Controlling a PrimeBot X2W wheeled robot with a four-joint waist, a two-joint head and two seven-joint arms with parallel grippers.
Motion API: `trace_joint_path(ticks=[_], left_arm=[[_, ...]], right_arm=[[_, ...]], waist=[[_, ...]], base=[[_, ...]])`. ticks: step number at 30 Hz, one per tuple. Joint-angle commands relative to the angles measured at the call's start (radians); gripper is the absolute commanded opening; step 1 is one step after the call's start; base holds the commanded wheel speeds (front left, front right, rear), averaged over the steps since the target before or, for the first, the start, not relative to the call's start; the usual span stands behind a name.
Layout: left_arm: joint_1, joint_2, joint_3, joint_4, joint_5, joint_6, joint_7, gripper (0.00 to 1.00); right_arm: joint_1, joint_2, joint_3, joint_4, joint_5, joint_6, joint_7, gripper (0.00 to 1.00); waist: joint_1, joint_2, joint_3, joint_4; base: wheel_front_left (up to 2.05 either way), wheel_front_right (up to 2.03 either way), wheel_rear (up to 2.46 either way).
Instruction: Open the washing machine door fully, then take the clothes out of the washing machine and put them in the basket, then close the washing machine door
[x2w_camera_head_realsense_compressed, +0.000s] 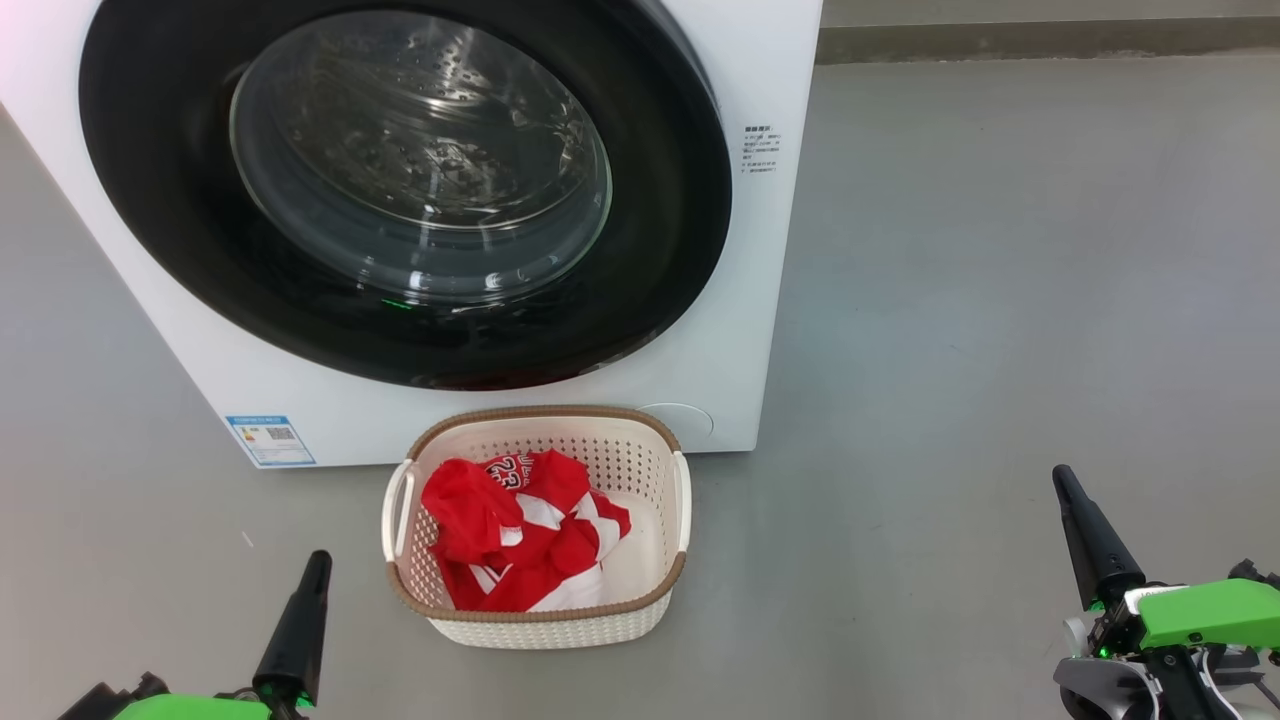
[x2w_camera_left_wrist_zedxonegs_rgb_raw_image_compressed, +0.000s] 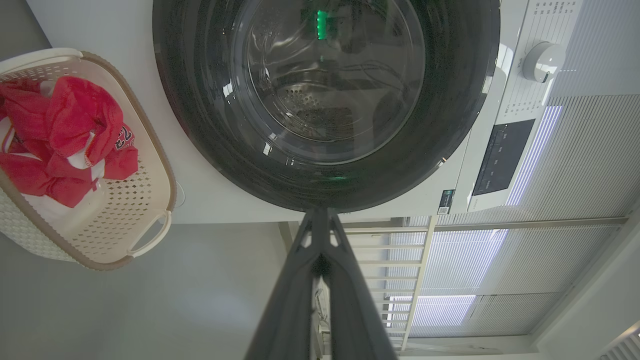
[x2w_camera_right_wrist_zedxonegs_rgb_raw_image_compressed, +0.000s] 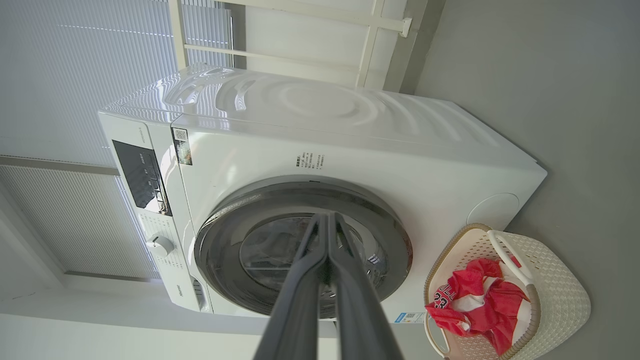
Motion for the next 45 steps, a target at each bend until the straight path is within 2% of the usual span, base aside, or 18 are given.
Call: trace_joint_path(ticks=[1, 45], left_arm=[[-0.042, 0.009, 0.037, -0.021, -0.006, -0.007, 0.004, 0.0], [-0.042, 0.008, 0.038, -0.021, -0.005, -0.007, 0.005, 0.0]], right_arm=[[-0.042, -0.006, 0.014, -0.029, 0.006, 0.001, 0.006, 0.0], [-0.042, -0.005, 0.014, -0.029, 0.006, 0.001, 0.007, 0.0]], waist=[[0.0, 0.0, 0.0, 0.0], [0.0, 0.0, 0.0, 0.0]], base=[[0.0, 0.0, 0.0], [0.0, 0.0, 0.0]])
